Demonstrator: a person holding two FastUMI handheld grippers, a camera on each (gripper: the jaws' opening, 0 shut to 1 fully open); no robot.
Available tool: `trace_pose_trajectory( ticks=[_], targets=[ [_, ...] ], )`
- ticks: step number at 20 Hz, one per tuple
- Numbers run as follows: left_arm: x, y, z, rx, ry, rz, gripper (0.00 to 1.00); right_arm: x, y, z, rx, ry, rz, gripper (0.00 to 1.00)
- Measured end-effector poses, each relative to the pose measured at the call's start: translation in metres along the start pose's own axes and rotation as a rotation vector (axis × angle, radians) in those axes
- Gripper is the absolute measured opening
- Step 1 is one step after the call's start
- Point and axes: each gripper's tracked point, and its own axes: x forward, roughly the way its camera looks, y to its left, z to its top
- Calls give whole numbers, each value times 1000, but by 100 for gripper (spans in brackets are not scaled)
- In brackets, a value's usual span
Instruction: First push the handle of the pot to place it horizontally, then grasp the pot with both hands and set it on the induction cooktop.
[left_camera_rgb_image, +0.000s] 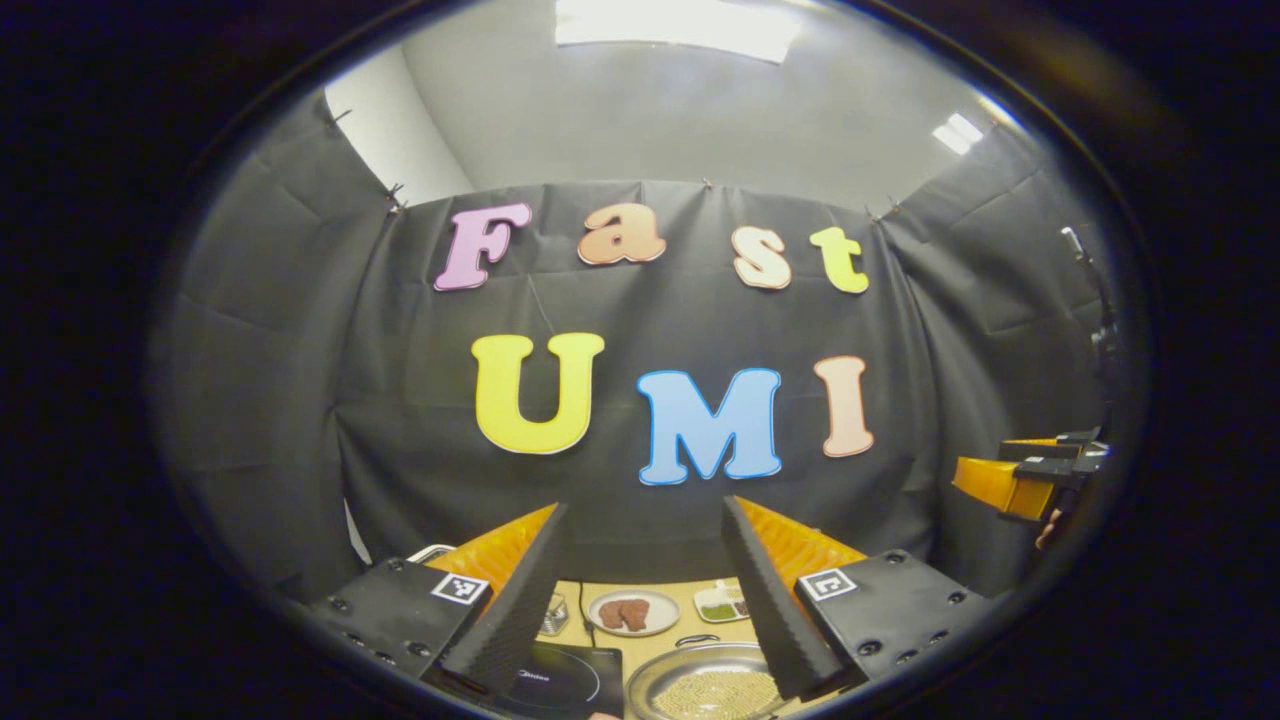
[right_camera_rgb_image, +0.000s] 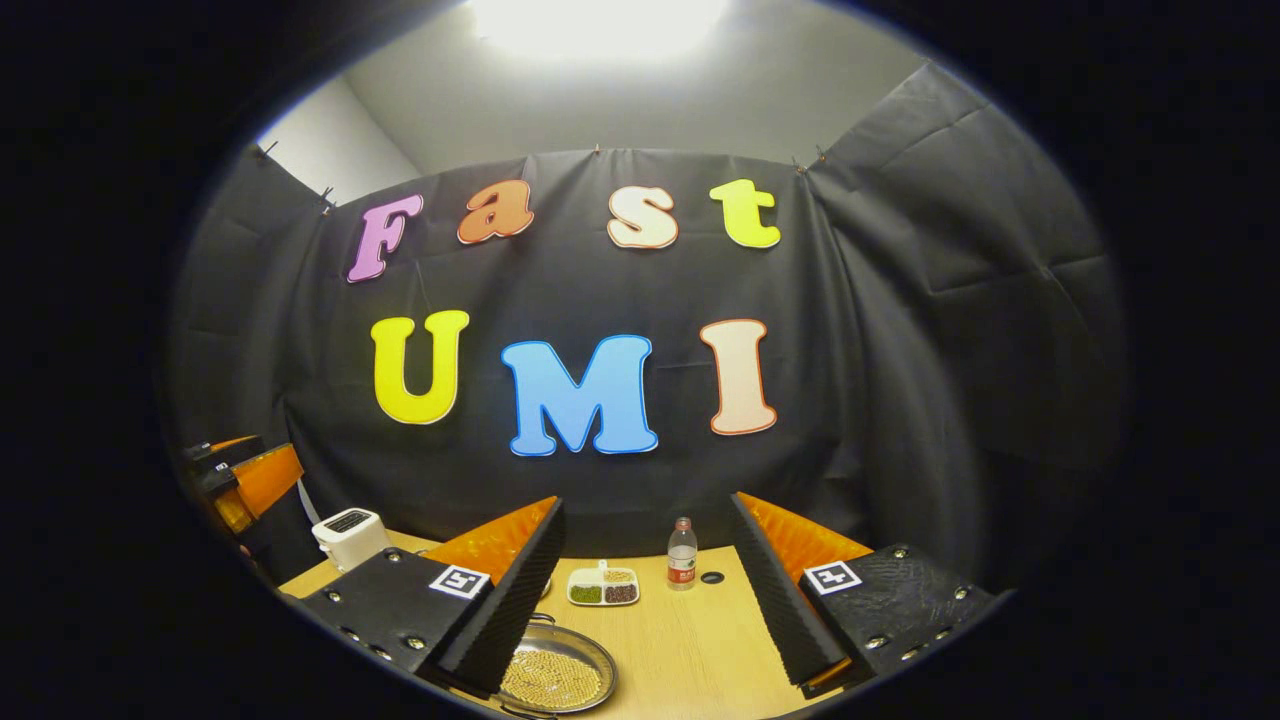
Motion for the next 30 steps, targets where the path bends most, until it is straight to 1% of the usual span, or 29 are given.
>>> trace_pose_trajectory(
  ticks=[2,3,4,6,7,8,9,12,14,16,17,19,20,21,22,23,24,25,26,27,28,30],
  targets=[
    [4,5,-5,-24,20,-31,97,0,4,0,-5,4,-32,99],
    [6,8,-4,-32,18,-44,94,0,8,0,-4,3,-40,99],
    [8,14,-3,-28,15,-50,99,1,11,-1,-9,4,-47,99],
    [12,20,-9,-13,24,-68,99,-1,14,-5,-33,12,-59,99],
    [12,23,-11,-8,29,-77,95,-3,15,-6,-41,16,-63,99],
    [13,25,-12,-8,34,-85,95,-5,18,-8,-44,23,-63,99],
    [13,25,-12,-15,36,-96,97,-7,21,-9,-43,28,-64,99],
    [10,26,-13,-22,32,-127,97,-14,27,-15,-31,43,-73,99],
    [9,29,-14,-15,26,-129,97,-17,33,-21,-31,53,-67,99],
    [7,35,-16,-22,27,-112,97,-17,40,-32,-40,78,-47,99],
    [6,36,-15,-27,24,-102,95,-17,44,-40,-41,99,-30,98],
    [5,40,-21,-28,36,-82,97,-18,54,-58,-38,159,16,99],
    [4,42,-24,-24,42,-69,99,-18,57,-70,-38,190,35,92],
    [4,44,-25,-19,44,-57,97,-17,61,-81,-44,229,54,93],
    [4,45,-26,-18,48,-48,97,-19,67,-96,-55,276,82,82],
    [4,45,-30,-19,54,-40,97,-22,73,-110,-67,326,112,76],
    [4,46,-34,-20,63,-33,99,-21,77,-125,-76,372,137,65],
    [3,46,-39,-20,74,-29,97,-22,77,-138,-80,416,147,60],
    [3,46,-45,-17,86,-25,98,-22,81,-152,-70,461,168,43],
    [1,47,-49,-10,97,-19,98,-24,86,-163,-50,504,192,38],
    [1,48,-53,-3,107,-13,99,-26,95,-176,-31,546,228,27],
    [-3,52,-58,5,120,3,97,-29,100,-196,-39,608,263,27]
  ],
)
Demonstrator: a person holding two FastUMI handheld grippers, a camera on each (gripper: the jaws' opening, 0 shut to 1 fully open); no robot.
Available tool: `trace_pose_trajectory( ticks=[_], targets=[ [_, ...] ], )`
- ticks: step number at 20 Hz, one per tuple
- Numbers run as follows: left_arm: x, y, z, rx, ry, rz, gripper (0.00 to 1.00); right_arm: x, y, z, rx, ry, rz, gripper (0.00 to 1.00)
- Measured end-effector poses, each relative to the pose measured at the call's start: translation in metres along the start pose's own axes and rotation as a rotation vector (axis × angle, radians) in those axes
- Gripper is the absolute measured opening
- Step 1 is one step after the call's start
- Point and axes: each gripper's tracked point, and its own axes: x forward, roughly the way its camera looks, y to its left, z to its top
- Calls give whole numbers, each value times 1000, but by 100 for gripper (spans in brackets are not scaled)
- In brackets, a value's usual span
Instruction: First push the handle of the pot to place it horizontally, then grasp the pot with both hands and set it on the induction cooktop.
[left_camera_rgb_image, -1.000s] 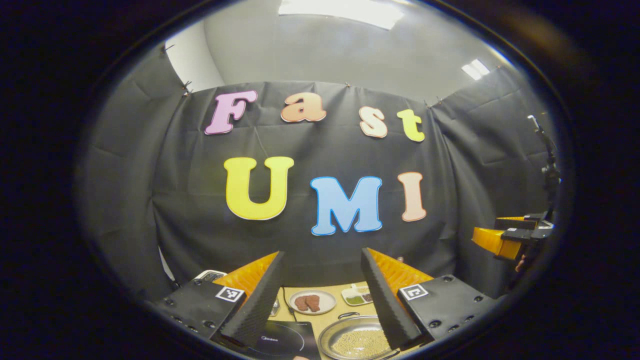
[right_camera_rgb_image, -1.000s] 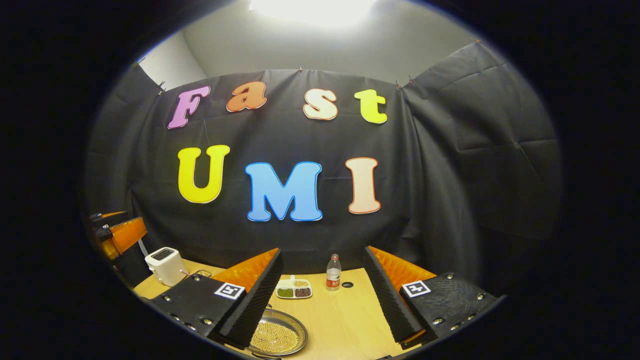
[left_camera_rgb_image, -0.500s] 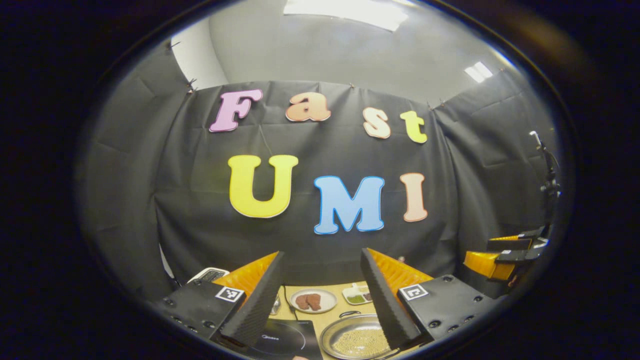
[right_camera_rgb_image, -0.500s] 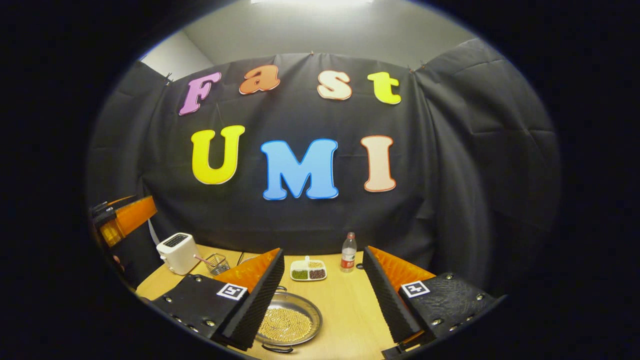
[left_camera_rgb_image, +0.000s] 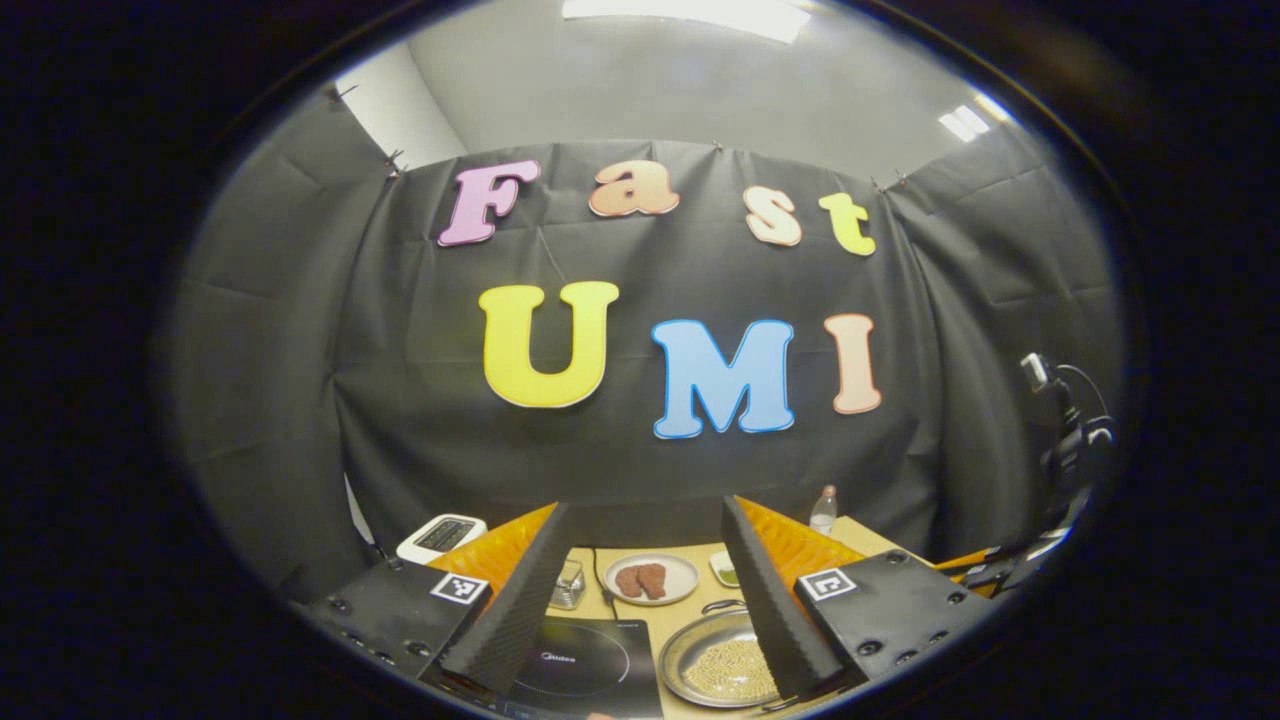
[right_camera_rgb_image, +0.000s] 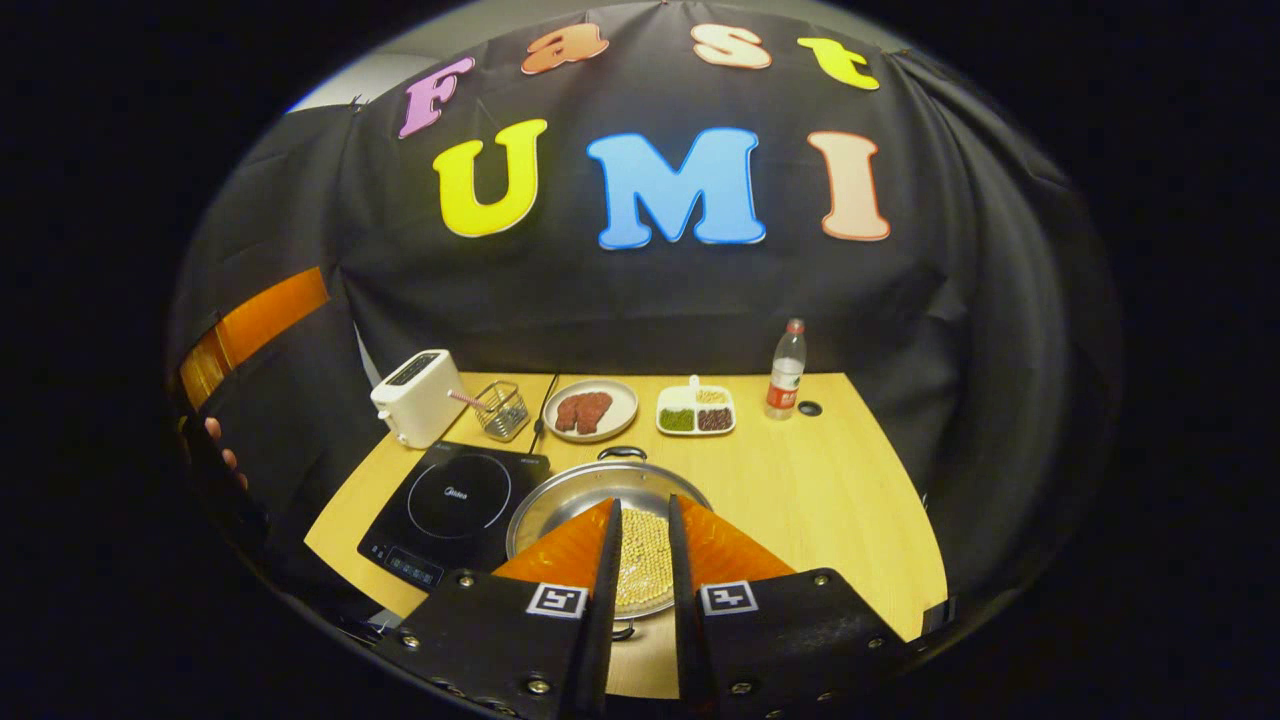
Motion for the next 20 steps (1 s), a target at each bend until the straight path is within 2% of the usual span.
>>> trace_pose_trajectory(
  ticks=[3,4,6,14,15,16,20],
  targets=[
    [-3,7,-4,0,12,28,95,16,17,-27,-21,113,70,27],
    [-3,10,-5,-3,15,38,99,19,23,-41,-11,153,98,27],
    [-6,18,-8,-5,20,60,99,30,36,-63,7,235,148,27],
    [-17,46,-26,-20,56,141,97,54,75,-148,16,526,273,29],
    [-17,51,-27,-26,57,152,95,56,79,-156,21,558,286,29],
    [-17,54,-30,-35,61,159,99,58,80,-163,15,584,292,29],
    [-20,68,-45,-54,89,185,97,68,96,-183,-18,636,328,29]
  ],
)
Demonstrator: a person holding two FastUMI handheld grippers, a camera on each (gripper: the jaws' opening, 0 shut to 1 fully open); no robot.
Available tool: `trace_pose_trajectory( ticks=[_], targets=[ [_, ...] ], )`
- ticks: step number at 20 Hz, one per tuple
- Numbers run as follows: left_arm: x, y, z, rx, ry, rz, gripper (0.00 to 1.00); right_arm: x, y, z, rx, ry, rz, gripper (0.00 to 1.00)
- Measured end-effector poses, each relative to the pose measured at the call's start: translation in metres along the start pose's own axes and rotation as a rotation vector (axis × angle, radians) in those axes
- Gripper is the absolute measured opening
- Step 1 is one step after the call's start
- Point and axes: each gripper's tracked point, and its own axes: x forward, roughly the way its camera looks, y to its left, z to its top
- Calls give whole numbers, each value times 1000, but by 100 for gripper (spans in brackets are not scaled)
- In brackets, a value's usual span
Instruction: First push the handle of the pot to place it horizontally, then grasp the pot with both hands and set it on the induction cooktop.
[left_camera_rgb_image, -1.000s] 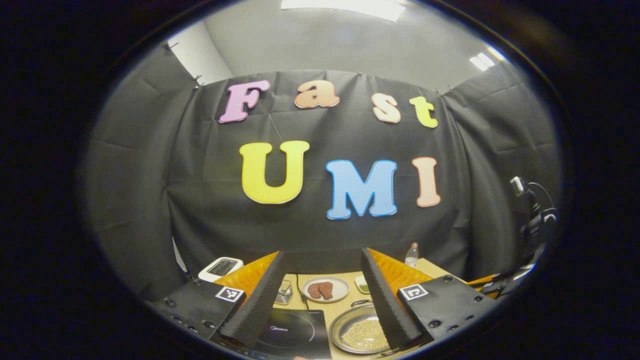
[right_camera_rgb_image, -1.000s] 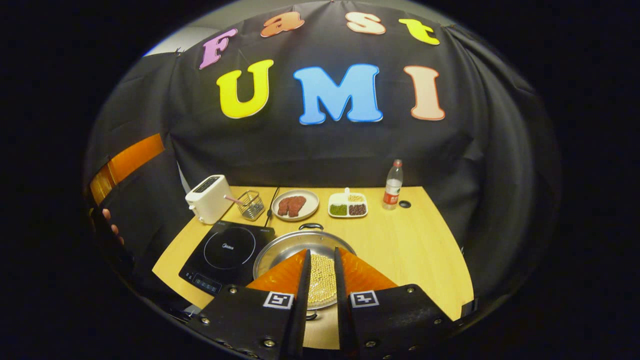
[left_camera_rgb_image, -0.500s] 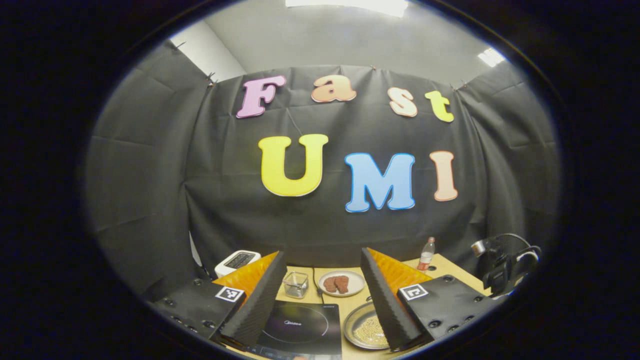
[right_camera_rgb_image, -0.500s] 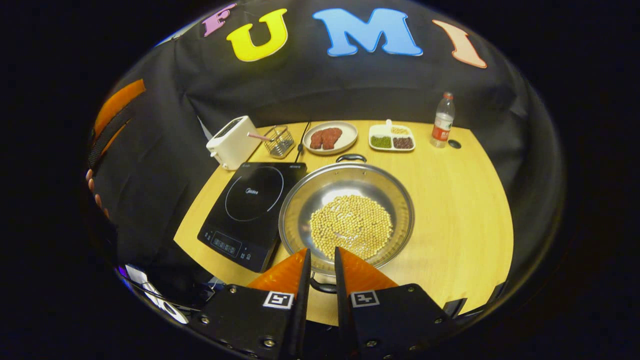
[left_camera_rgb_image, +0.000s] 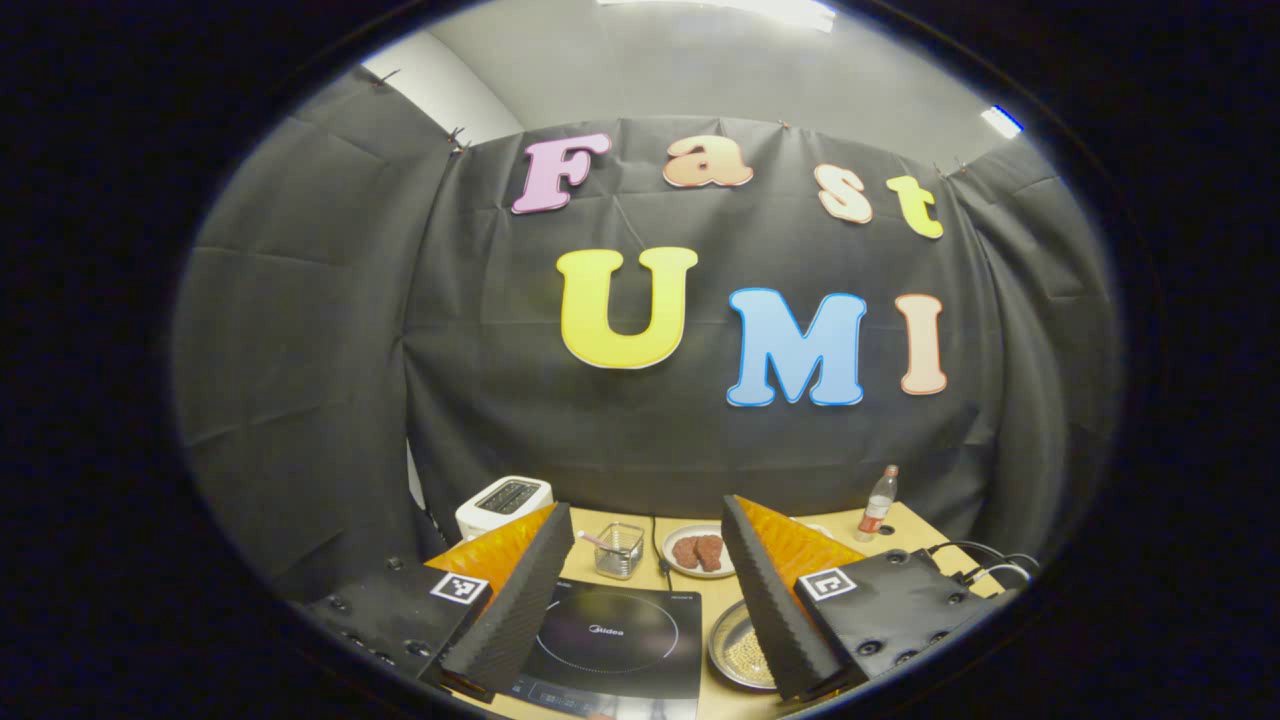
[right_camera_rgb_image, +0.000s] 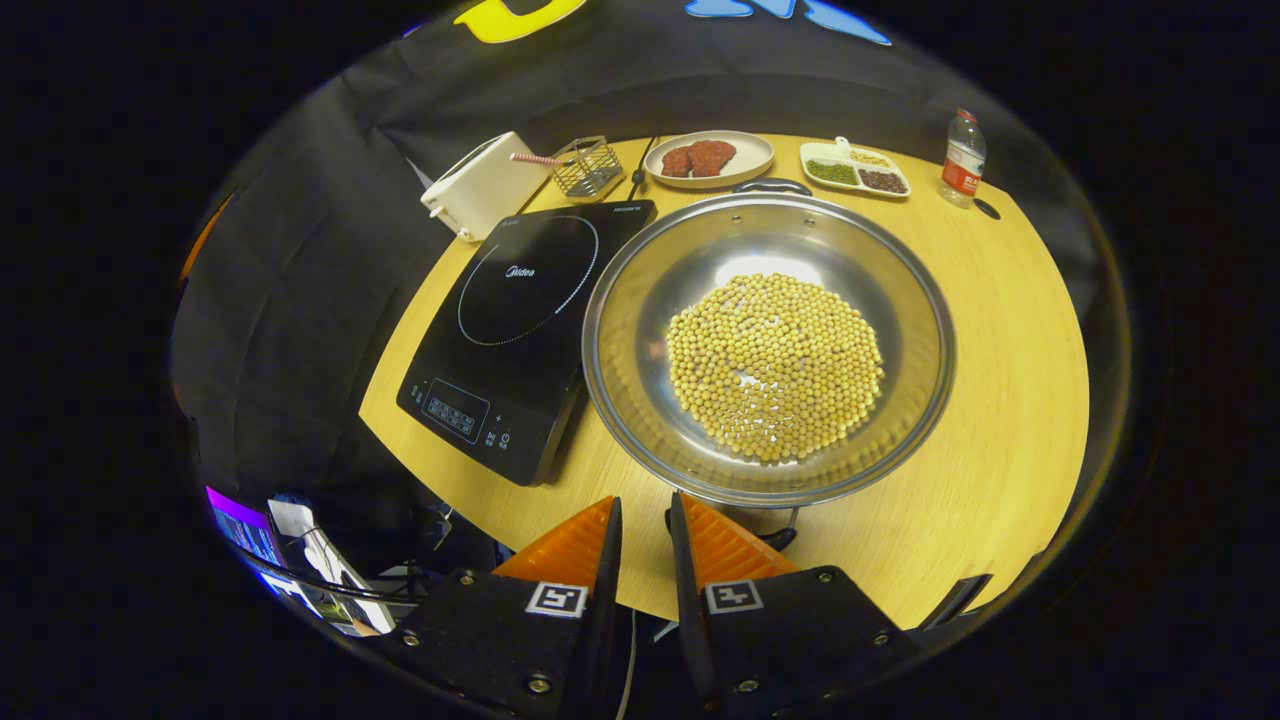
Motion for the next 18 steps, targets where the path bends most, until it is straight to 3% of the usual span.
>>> trace_pose_trajectory(
  ticks=[7,18],
  targets=[
    [-4,15,0,5,8,32,95,32,6,-3,5,51,-6,29],
    [-1,11,-6,13,28,16,99,42,-3,-6,190,38,25,23]
  ],
)
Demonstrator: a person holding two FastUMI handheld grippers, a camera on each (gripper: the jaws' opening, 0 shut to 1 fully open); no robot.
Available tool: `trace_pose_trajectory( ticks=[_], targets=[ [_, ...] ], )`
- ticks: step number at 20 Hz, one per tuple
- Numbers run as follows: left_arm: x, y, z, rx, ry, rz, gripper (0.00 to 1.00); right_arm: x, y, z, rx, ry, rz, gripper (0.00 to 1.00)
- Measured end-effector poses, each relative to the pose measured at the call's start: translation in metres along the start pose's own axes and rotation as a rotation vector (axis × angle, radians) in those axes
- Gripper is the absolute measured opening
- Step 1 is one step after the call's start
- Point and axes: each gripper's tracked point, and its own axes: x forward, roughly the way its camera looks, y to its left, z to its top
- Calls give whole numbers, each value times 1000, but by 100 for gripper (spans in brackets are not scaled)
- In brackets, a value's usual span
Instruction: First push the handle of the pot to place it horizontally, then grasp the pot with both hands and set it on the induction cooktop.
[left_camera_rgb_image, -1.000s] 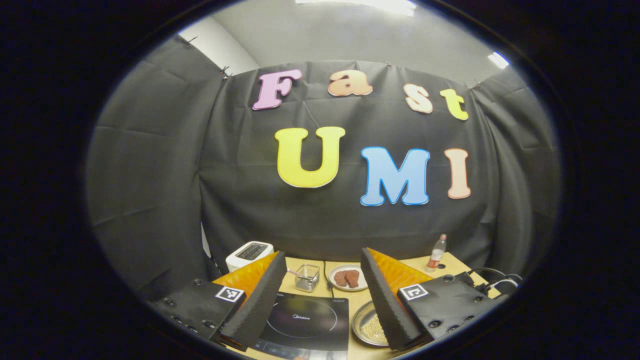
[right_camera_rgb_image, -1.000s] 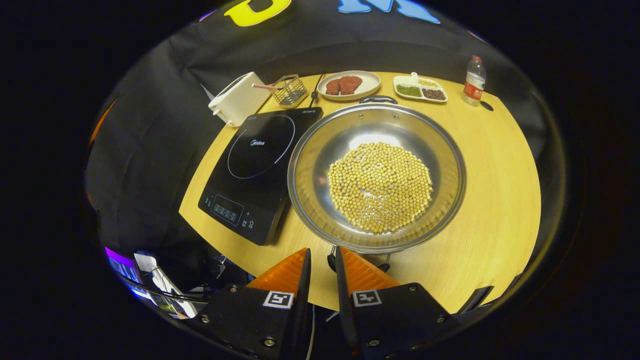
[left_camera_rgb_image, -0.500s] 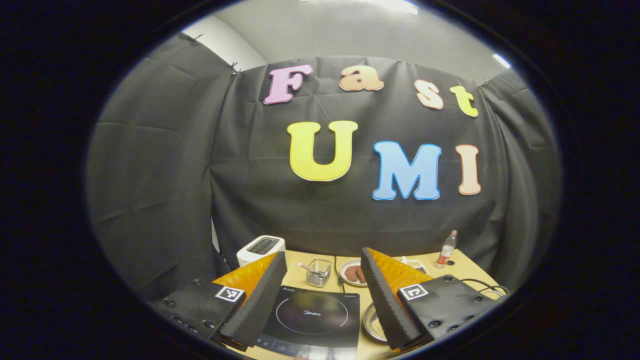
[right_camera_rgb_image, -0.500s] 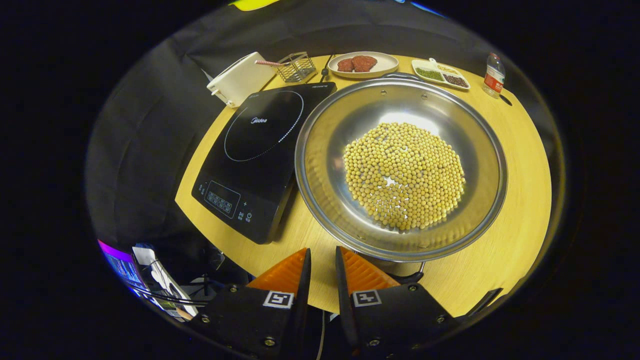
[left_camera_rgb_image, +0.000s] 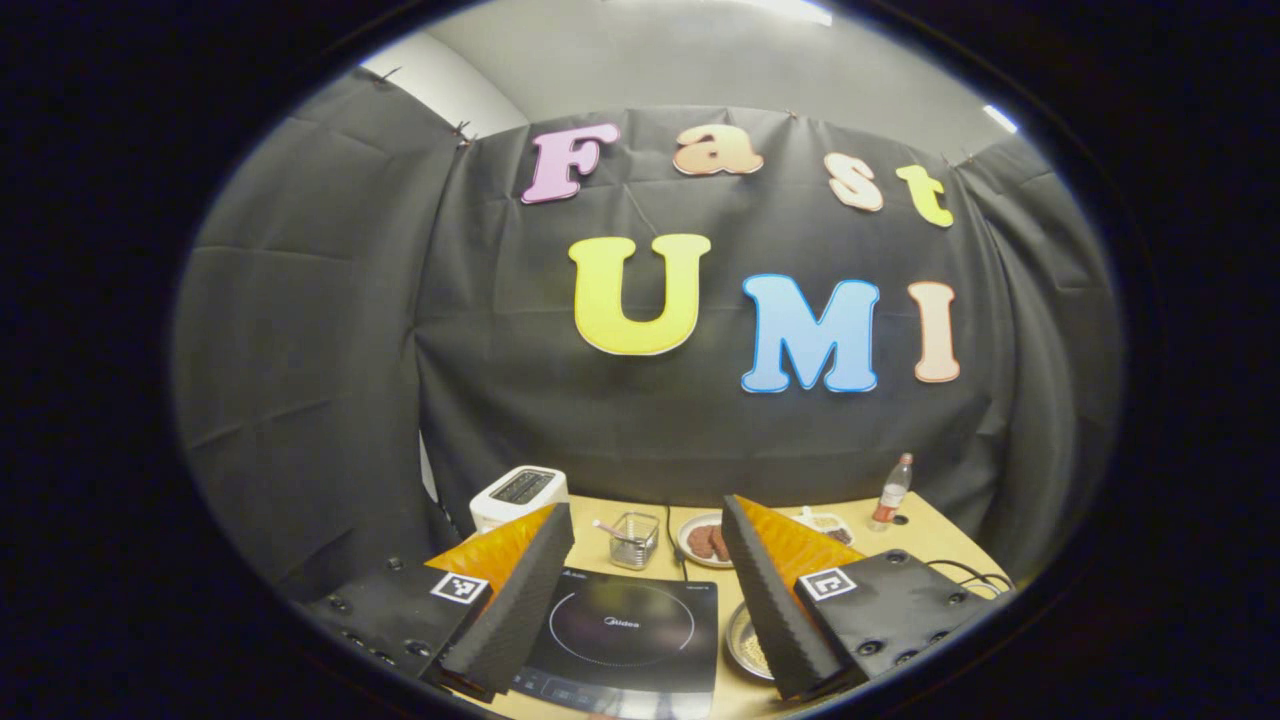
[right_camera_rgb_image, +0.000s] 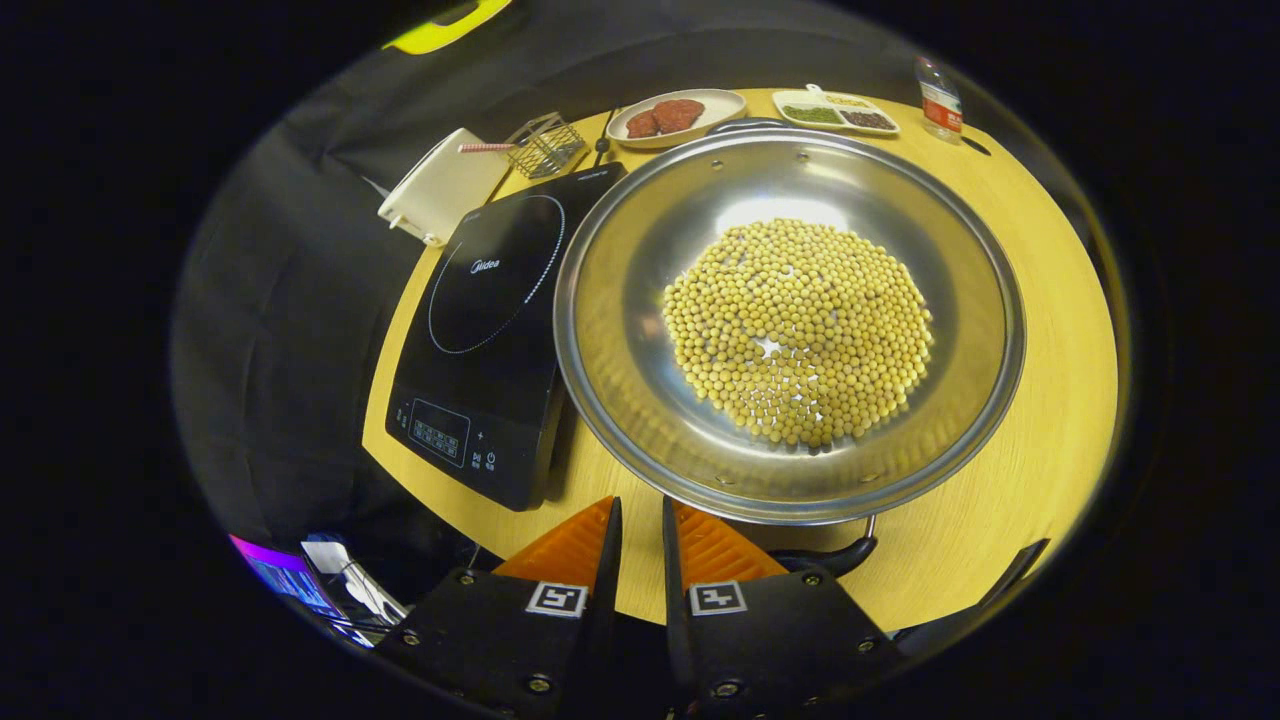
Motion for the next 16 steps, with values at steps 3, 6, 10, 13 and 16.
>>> trace_pose_trajectory(
  ticks=[3,6,10,13,16],
  targets=[
    [2,-12,3,-2,-4,-19,99,-3,-10,-2,18,-8,-15,23],
    [5,-23,5,5,-10,-38,99,-7,-22,-3,24,-14,-32,23],
    [7,-36,7,15,-14,-65,99,-12,-37,-5,48,-21,-50,23],
    [8,-45,10,22,-17,-79,99,-15,-52,-5,57,-27,-79,23],
    [9,-51,8,22,-15,-87,99,-20,-65,-5,80,-32,-96,23]
  ],
)
